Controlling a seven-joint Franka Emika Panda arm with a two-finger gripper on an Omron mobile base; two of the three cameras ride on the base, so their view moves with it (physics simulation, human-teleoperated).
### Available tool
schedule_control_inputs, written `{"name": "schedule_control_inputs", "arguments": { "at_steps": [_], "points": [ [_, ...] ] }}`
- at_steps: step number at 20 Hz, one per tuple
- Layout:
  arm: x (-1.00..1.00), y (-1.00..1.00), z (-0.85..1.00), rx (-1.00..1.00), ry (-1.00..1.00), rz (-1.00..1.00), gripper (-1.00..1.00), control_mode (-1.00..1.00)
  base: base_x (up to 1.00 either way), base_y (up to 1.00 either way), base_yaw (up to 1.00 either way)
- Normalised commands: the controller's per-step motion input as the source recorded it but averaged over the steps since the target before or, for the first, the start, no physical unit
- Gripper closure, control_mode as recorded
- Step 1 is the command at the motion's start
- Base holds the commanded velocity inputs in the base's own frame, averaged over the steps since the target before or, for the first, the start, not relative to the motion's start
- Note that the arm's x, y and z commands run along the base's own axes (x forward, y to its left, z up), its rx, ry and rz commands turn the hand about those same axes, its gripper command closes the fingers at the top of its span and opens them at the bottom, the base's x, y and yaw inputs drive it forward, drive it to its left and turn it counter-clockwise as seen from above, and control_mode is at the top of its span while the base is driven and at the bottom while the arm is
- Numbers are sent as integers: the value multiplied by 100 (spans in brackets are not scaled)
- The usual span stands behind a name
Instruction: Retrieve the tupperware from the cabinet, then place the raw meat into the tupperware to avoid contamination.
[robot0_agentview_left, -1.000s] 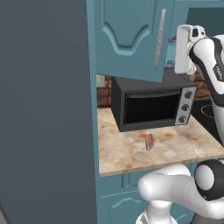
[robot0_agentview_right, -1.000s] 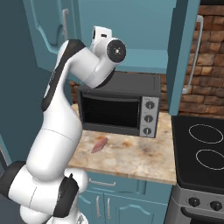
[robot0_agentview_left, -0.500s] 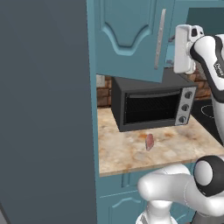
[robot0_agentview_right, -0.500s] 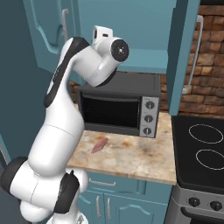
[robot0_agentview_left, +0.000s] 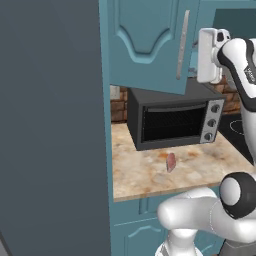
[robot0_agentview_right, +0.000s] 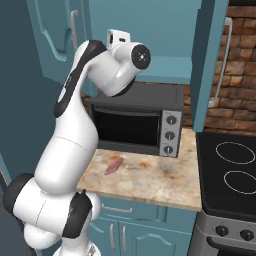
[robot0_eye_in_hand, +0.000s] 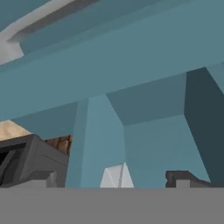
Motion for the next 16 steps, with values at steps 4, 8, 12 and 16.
{"name": "schedule_control_inputs", "arguments": {
  "at_steps": [4, 8, 12, 16],
  "points": [
    [21, 0, -6, 0, -3, 3, -100, -100, 0, 0, 0],
    [22, 0, -2, 0, 0, 4, -100, -100, 0, 0, 0],
    [18, 4, 0, 0, 0, 3, -100, -100, 0, 0, 0],
    [14, 1, 0, 0, 0, 2, -100, -100, 0, 0, 0]
  ]
}}
